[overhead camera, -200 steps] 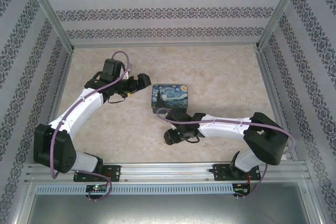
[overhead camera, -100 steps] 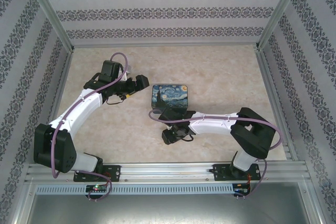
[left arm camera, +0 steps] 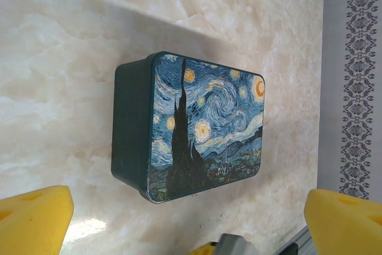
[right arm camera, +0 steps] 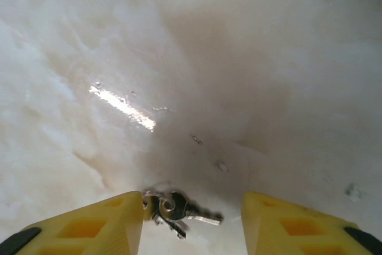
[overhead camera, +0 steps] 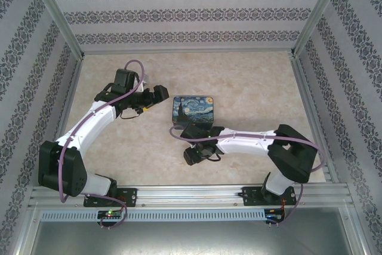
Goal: Unlock the padlock with the key
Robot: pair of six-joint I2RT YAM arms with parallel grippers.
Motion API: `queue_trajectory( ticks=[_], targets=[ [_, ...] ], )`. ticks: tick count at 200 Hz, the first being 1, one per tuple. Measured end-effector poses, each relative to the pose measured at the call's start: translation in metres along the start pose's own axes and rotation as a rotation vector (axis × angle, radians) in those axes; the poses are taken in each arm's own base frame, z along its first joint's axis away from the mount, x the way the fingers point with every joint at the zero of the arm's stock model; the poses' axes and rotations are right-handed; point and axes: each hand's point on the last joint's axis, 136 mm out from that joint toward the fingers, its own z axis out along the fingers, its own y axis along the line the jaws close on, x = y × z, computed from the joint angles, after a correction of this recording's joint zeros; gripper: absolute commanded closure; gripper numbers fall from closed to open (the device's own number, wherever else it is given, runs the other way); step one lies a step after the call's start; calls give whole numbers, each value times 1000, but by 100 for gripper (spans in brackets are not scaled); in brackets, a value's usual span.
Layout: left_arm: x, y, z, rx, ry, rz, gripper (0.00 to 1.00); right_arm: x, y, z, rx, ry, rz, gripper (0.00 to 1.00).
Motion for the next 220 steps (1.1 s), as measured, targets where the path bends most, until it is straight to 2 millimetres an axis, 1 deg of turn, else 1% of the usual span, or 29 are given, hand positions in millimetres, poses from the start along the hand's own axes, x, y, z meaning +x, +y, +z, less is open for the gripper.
queue_trajectory(
  ticks=[29, 39, 53, 78, 119, 171, 220],
  targets=[
    [1, 2, 2, -2, 2, -4, 1, -5, 3, -24, -35, -76, 47, 50],
    [2, 3, 2, -2, 3, -5, 1, -6, 3, -28, -44, -88, 57, 51],
    [1, 2, 2, -1, 2, -4, 0, -6, 4, -29, -46, -92, 66, 52],
    [1, 3, 3, -2, 4, -5, 0, -3, 0, -23, -28, -70, 68, 56],
    [1, 4, 4, -4, 5, -7, 1, 11, -7, -2, 17, 3, 75, 58],
    [1, 4, 5, -4, 6, -7, 1, 29, 6, 9, 9, 59, 34, 59],
    [0, 4, 5, -3, 4, -6, 1, 29, 10, 12, 4, 58, 48, 59]
  ],
)
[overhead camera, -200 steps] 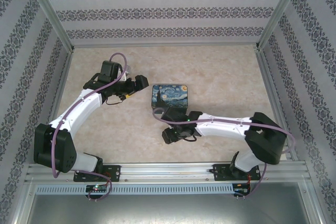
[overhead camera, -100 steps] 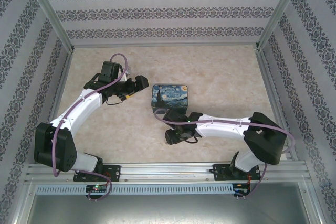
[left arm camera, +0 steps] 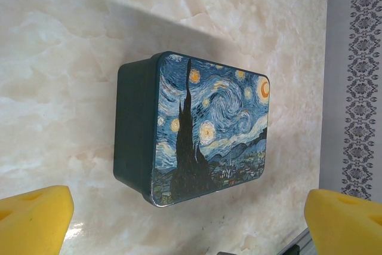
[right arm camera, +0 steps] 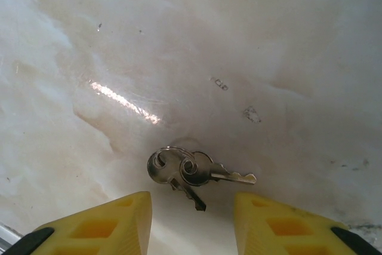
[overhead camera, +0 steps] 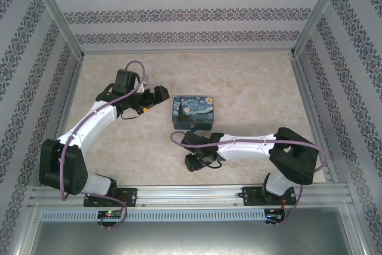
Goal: Unlock the padlock with the key
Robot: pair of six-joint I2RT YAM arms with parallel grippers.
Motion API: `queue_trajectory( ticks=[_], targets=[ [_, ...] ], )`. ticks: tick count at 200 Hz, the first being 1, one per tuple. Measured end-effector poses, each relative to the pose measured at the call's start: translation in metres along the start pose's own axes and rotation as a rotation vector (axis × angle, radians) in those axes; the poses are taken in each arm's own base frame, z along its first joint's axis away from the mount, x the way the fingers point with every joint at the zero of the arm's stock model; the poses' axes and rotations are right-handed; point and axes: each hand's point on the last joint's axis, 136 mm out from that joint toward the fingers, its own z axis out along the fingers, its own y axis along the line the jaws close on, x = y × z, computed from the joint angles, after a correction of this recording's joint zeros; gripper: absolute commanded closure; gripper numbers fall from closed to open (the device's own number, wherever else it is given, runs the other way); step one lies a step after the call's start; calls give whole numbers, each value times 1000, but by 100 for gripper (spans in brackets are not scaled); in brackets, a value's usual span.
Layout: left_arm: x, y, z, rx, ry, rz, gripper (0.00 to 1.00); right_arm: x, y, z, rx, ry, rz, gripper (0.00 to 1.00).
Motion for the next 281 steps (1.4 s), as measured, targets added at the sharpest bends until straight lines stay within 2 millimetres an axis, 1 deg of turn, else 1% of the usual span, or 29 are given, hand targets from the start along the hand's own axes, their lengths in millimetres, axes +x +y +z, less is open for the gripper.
queue_trajectory(
  ticks=[19, 108, 122, 146, 163, 185, 219, 258, 281],
  targets=[
    [0, 0, 0, -1, 1, -1, 1, 0, -1, 4, 8, 9, 1, 58],
    [1, 2, 2, -4, 5, -3, 0, -4, 1, 5, 34, 82, 21, 58],
    [1, 2, 2, -3, 4, -3, 0, -8, 4, 5, 23, 78, 24, 58],
    [1, 2, 2, -4, 6, -4, 1, -27, 19, 5, -32, 24, 22, 58],
    [1, 3, 4, -7, 9, -6, 1, -37, 27, 2, -61, -7, 18, 58],
    [0, 6, 5, -10, 10, -11, 0, -43, 32, 0, -77, -27, 16, 58],
    [-5, 10, 4, -16, -2, -22, 1, -44, 32, 0, -72, -32, 15, 52],
    [-10, 15, 1, -22, -15, -35, 1, -42, 25, -1, -39, -33, -13, 53],
    [-11, 17, 0, -24, -19, -39, 1, -41, 21, -1, -21, -29, -11, 56]
  ],
)
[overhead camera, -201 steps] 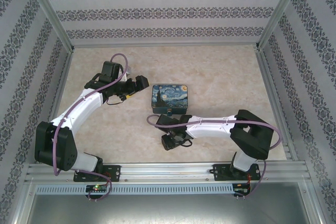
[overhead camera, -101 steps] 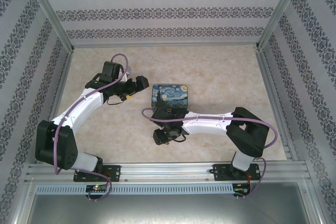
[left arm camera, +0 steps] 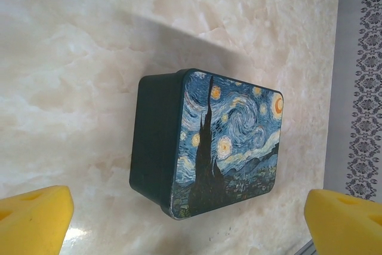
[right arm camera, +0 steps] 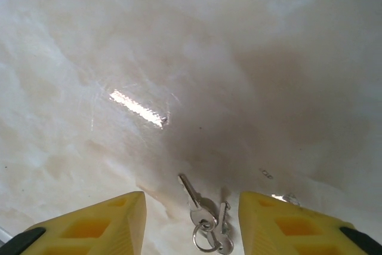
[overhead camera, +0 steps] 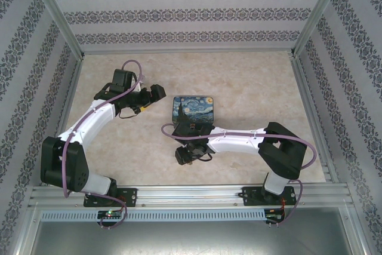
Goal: Unlock the padlock with the key
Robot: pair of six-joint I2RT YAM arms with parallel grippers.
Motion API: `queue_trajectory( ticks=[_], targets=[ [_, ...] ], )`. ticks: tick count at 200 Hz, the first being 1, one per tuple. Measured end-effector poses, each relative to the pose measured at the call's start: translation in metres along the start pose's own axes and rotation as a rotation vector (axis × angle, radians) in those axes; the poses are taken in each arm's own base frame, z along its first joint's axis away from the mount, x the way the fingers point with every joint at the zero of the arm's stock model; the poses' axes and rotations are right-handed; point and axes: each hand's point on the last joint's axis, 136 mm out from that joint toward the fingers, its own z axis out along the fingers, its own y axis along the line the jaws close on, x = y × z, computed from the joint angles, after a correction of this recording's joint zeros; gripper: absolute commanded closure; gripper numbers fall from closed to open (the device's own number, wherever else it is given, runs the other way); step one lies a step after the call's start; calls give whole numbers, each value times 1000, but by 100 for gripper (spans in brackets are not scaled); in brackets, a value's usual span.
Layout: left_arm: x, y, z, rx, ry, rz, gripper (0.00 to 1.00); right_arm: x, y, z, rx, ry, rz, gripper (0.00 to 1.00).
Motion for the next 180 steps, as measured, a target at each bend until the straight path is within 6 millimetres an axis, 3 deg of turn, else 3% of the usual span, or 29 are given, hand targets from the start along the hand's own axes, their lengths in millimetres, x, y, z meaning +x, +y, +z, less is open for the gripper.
queue_trajectory(
  ticks=[56, 90, 180],
  targets=[
    [2, 3, 2, -4, 6, -5, 1, 3, -9, 3, 37, -4, 13, 64],
    [4, 6, 5, -12, 16, -12, 0, 2, -9, 3, 38, -8, 25, 76],
    [4, 7, 5, -12, 17, -12, 0, 9, -15, 9, 51, 11, 31, 76]
  ],
)
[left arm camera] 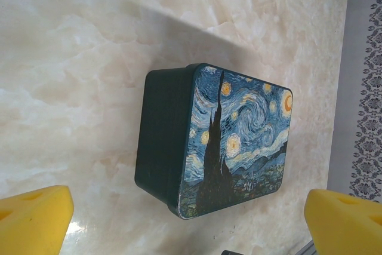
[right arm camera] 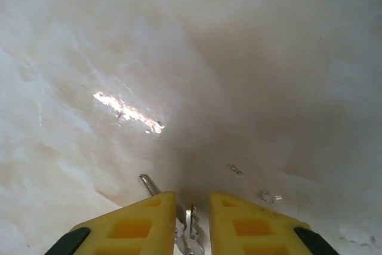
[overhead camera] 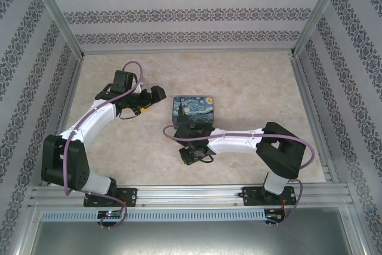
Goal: Unlock the padlock with the key
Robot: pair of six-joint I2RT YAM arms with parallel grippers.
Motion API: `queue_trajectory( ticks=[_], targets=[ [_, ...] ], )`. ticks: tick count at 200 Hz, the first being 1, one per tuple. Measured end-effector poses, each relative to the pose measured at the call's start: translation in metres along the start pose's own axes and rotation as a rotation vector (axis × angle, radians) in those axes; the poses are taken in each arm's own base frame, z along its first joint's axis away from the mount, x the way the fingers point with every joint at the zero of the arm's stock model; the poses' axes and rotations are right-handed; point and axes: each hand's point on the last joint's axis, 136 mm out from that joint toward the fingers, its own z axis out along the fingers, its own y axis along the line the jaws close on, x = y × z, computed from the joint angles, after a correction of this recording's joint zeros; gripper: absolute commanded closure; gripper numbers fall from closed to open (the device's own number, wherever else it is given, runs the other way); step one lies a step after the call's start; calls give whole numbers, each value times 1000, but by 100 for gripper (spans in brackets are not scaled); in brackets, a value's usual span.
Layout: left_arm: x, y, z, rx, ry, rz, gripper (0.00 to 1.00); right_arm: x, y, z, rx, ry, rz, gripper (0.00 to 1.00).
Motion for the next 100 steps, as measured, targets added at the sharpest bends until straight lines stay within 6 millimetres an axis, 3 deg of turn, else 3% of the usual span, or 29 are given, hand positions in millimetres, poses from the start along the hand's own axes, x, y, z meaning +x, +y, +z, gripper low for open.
queue_trajectory(
  ticks=[51, 100],
  targets=[
    [0, 0, 0, 0, 0, 0, 0, 3, -2, 2, 4, 5, 0, 78],
    [0, 0, 0, 0, 0, -4, 1, 2, -4, 2, 13, -2, 6, 100]
  ],
)
